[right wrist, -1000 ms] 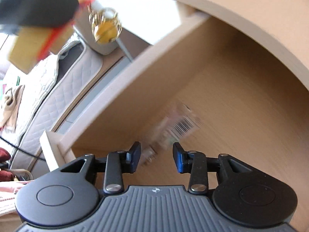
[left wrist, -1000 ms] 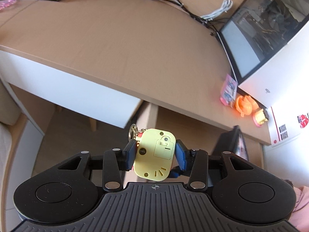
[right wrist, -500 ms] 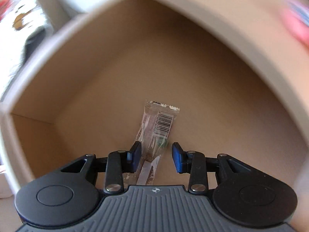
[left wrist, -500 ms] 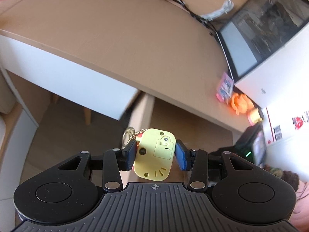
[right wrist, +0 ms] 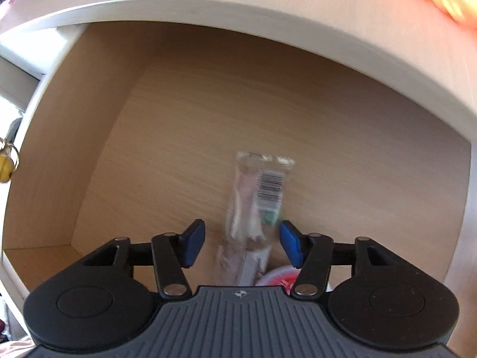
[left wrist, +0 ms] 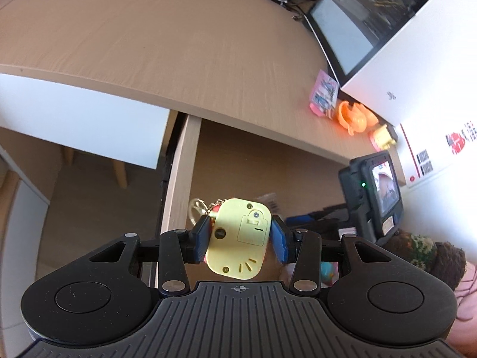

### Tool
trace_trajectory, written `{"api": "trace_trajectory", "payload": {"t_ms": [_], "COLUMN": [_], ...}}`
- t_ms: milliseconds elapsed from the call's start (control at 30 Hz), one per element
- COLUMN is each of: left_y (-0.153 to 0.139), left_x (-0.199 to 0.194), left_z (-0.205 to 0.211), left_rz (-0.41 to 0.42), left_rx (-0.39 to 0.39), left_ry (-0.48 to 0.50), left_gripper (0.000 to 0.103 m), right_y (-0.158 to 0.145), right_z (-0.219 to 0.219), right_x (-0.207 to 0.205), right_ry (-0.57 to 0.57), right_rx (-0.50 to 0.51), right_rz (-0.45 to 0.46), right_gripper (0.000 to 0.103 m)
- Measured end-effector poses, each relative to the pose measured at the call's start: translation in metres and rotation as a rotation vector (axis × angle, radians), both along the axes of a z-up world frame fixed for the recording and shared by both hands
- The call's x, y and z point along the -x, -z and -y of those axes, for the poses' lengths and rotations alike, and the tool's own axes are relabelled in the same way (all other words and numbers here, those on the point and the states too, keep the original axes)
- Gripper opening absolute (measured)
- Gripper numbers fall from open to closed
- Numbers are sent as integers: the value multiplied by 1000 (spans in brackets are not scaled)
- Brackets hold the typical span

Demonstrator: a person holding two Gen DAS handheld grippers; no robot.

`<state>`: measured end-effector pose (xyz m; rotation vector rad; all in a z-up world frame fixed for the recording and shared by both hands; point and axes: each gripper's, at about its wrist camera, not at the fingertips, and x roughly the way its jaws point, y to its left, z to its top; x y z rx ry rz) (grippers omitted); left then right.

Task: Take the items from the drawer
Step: 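Raise the keychain toy with the left tool while the right tool grasps the clear candy packet, then set the keychain toy on the desktop with the left tool while the right tool carries the packet up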

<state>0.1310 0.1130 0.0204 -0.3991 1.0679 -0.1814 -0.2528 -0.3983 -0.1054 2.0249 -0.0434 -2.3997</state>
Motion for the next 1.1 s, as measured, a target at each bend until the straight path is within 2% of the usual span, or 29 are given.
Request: {"api": "trace_trajectory", "payload": {"t_ms": [33, 100, 233, 367, 533, 600, 667, 733, 800, 867, 967, 1033, 1100], "left_y": [1, 2, 0, 2, -1, -6, -13, -22, -37, -54, -77, -78, -65], "left_x": [1, 2, 4, 1, -5, -8, -11, -17, -25, -38, -67, -94, -123], "left_z": [0, 1, 5, 18, 51, 66, 77, 85, 90, 92, 94, 97, 100], "left_rz": [-4, -7, 9, 17, 43, 64, 95, 135, 194, 263, 368, 384, 365], "left_rx": [1, -6, -23, -24, -2, 7, 19, 23, 26, 22, -13, -47, -76], "left_ry": [4, 15, 54, 123, 246, 294, 326, 337, 340, 328, 275, 247, 214], "left_gripper": [47, 47, 47, 47, 47, 47, 47, 47, 47, 47, 47, 47, 47], "right_y": [0, -2, -22, -78, -151, -168, -187, -198, -226, -232, -225, -219, -217], "right_z": [6, 14, 11, -8, -33, -32, -50, -64, -75, -83, -86, -91, -97], "right_x": [-2, -7, -25, -59, -117, -129, -148, -162, -181, -192, -203, -201, -202], "right_ry": [-23, -64, -23, 91, 227, 284, 329, 373, 414, 444, 463, 478, 495], "right_rx": [-25, -22, 7, 73, 64, 42, 10, -25, -49, -61, -81, -91, -92], "right_rz": [-9, -21, -90, -251, -464, -516, -550, -577, -600, -616, -618, -613, -612], "right_gripper": [34, 30, 29, 29, 29, 29, 29, 29, 29, 29, 29, 29, 29]}}
